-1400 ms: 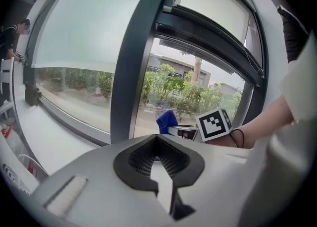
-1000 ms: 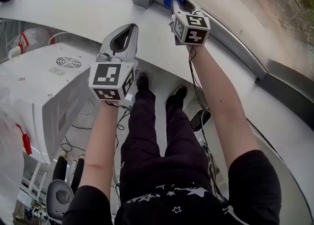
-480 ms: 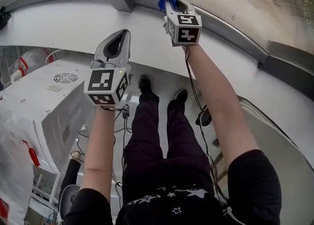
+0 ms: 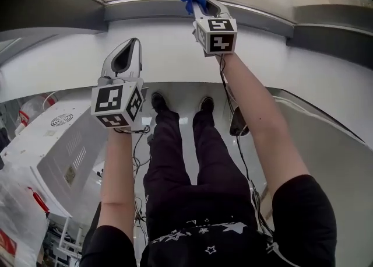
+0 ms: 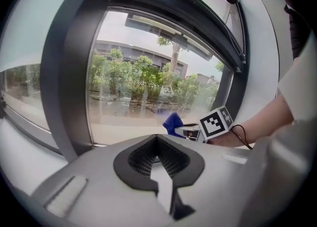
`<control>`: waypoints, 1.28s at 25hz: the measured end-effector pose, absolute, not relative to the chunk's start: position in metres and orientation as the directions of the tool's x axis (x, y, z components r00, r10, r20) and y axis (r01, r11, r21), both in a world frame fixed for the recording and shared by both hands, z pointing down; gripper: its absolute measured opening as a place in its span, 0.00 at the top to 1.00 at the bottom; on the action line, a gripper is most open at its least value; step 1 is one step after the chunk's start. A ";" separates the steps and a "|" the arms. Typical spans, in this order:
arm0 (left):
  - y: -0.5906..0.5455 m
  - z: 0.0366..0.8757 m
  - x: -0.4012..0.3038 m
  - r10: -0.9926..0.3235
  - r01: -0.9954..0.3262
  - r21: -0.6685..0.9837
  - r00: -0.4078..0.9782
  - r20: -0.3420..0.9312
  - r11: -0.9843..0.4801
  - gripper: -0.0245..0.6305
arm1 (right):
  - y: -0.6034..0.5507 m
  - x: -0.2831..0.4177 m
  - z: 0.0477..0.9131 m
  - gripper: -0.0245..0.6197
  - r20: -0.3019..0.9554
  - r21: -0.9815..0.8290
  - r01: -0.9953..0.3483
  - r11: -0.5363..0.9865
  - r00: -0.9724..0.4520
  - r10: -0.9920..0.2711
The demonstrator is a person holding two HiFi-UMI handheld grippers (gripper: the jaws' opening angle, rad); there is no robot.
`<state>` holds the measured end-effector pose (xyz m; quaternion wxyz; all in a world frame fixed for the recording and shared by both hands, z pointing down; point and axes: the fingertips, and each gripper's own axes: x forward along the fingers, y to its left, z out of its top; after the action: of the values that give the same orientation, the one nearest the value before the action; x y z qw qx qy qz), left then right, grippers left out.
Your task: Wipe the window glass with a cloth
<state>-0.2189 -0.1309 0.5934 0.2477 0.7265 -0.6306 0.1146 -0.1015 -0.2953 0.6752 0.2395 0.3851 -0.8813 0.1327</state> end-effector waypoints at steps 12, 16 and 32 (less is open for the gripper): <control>-0.185 0.582 -0.037 -0.784 -0.925 0.208 0.381 0.490 -0.319 0.95 | -0.332 0.142 0.667 0.85 0.522 -0.091 -0.914 0.395 -0.382 -0.763; -0.196 0.576 0.012 -0.765 -0.908 0.202 0.418 0.490 -0.367 0.95 | -0.335 0.211 0.664 0.85 0.528 -0.107 -0.947 0.302 -0.311 -0.790; -0.160 0.540 0.090 -0.787 -0.921 0.208 0.389 0.479 -0.329 0.95 | -0.304 0.321 0.637 0.85 0.529 -0.108 -0.956 0.273 -0.287 -0.798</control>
<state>0.0905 -0.1603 0.5398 0.2280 0.8016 -0.5327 0.1475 0.3206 -0.3044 0.6366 0.1896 0.5660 -0.7749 0.2078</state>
